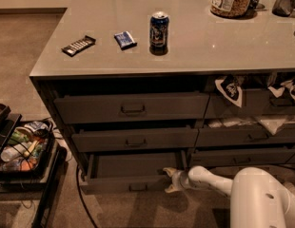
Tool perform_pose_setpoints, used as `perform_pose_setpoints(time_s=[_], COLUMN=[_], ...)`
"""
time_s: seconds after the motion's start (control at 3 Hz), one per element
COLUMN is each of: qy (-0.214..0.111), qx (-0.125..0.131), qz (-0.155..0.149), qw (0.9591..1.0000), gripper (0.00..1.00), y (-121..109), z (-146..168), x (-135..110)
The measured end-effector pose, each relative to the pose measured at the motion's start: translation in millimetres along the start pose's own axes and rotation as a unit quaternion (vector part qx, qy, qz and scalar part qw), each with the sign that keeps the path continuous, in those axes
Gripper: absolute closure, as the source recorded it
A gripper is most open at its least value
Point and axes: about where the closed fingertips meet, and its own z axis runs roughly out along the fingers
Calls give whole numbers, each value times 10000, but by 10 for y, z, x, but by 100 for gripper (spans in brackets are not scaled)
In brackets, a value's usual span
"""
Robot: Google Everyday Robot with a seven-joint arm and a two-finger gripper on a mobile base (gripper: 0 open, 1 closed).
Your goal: Open bottom drawer
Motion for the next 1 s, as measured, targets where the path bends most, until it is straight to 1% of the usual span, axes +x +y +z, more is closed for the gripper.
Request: perform_pose_setpoints(time_s=[0.33, 0.67, 1.0], qy=[0, -1, -152], qx=[0, -1, -27], qz=[0, 0, -355], qw=[10000, 10000, 9992], gripper=[0, 0, 0], y=[0, 1, 108], z=[0, 1, -104], x=[0, -1, -181])
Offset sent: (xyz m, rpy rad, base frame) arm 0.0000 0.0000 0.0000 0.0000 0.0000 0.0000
